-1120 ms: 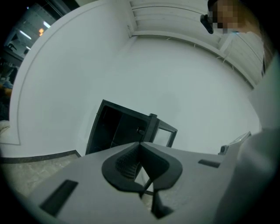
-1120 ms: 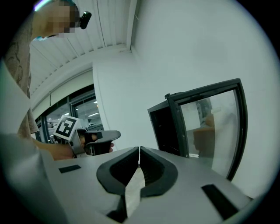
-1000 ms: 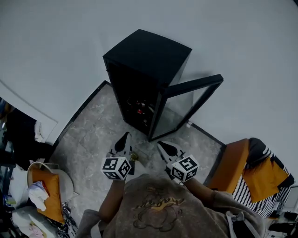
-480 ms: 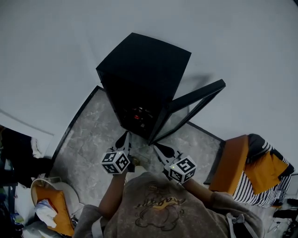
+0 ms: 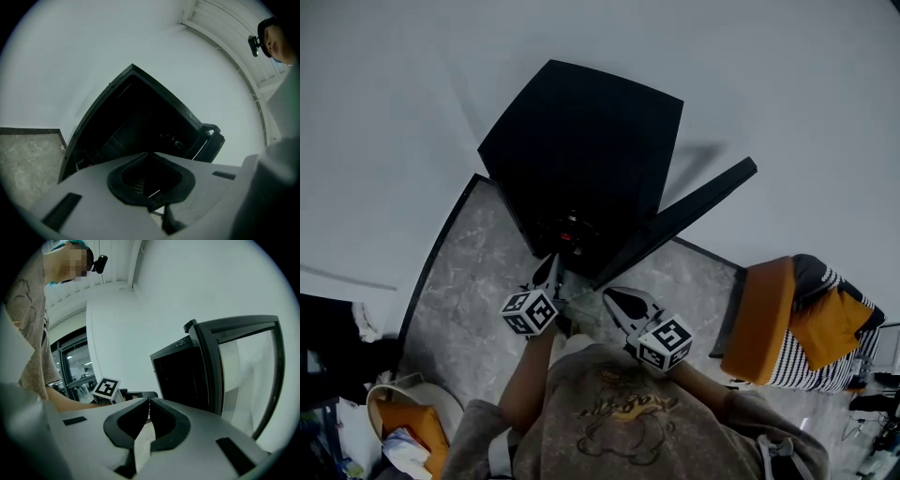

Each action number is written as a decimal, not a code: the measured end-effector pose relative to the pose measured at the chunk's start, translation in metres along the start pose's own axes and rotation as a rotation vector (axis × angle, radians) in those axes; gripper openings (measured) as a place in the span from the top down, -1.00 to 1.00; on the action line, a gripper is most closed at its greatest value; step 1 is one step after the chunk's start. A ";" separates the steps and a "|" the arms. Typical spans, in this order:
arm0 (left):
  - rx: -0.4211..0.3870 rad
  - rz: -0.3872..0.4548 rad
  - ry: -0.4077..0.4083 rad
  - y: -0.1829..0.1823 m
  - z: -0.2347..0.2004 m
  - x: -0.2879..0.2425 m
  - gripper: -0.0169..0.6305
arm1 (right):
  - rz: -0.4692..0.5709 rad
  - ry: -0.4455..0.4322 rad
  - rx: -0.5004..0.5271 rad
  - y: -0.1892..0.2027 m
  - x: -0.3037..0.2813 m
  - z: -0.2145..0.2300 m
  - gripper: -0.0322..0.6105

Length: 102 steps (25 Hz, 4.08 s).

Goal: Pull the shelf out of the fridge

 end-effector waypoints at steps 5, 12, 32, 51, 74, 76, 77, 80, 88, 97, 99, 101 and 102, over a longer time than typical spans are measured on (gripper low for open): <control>0.045 -0.010 0.034 -0.008 -0.022 -0.022 0.93 | -0.006 0.017 0.002 -0.007 -0.016 0.001 0.83; 0.140 -0.004 0.074 -0.009 -0.052 -0.052 0.88 | -0.017 0.031 -0.008 -0.013 -0.035 0.003 0.83; 0.397 -0.002 0.115 0.019 -0.133 -0.138 0.64 | -0.071 0.104 -0.045 -0.009 -0.054 0.011 0.83; 0.559 0.001 0.065 0.032 -0.182 -0.215 0.60 | -0.107 0.177 -0.098 0.006 -0.042 0.018 0.83; 0.671 0.075 0.182 0.024 -0.194 -0.256 0.85 | -0.130 0.247 -0.135 0.015 -0.036 0.025 0.83; 0.694 0.092 0.196 0.025 -0.195 -0.257 0.86 | -0.133 0.251 -0.138 0.017 -0.036 0.026 0.83; 0.707 0.101 0.203 0.026 -0.195 -0.257 0.87 | -0.133 0.252 -0.139 0.018 -0.035 0.026 0.83; 0.747 0.121 0.221 0.027 -0.195 -0.256 0.89 | -0.133 0.253 -0.140 0.019 -0.034 0.025 0.83; 0.766 0.139 0.226 0.030 -0.192 -0.246 0.90 | -0.137 0.238 -0.143 0.020 -0.033 0.021 0.83; 0.785 0.139 0.218 0.039 -0.187 -0.216 0.90 | -0.148 0.208 -0.118 0.022 -0.031 0.018 0.83; 0.787 0.142 0.218 0.042 -0.186 -0.205 0.90 | -0.150 0.201 -0.113 0.023 -0.029 0.016 0.83; 0.782 0.147 0.221 0.044 -0.184 -0.194 0.90 | -0.155 0.193 -0.109 0.025 -0.028 0.015 0.83; 0.780 0.148 0.221 0.046 -0.183 -0.188 0.90 | -0.157 0.189 -0.108 0.025 -0.028 0.015 0.83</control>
Point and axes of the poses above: the fingertips, and each gripper's own axes: x backward along the fingers, z to its right, y out of its underside, the point moved 8 cm from there along x, backward along the fingers, and after that the axes turned 10 degrees about -z, right-handed, at the moved point
